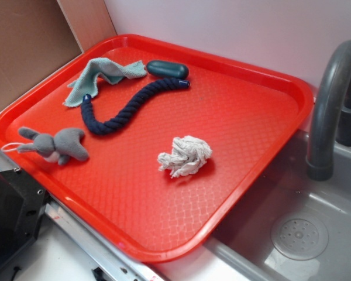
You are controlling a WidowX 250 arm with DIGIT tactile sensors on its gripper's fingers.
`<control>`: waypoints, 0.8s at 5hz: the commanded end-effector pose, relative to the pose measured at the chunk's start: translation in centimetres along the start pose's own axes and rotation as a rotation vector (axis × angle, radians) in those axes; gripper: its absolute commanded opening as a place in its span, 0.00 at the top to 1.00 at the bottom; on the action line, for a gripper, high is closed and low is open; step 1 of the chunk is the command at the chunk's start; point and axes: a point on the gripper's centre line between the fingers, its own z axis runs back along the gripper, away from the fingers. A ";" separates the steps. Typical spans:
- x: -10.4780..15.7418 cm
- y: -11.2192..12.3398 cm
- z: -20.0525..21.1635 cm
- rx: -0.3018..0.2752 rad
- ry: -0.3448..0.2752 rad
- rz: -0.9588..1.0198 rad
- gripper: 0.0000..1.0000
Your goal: Grab the white paper.
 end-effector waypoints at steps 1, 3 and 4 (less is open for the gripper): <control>0.0 0.0 0.0 0.000 0.000 0.000 0.00; 3.8 -5.1 -2.2 0.197 -0.066 -0.389 0.00; 4.9 -8.1 -4.1 0.130 -0.122 -0.577 0.00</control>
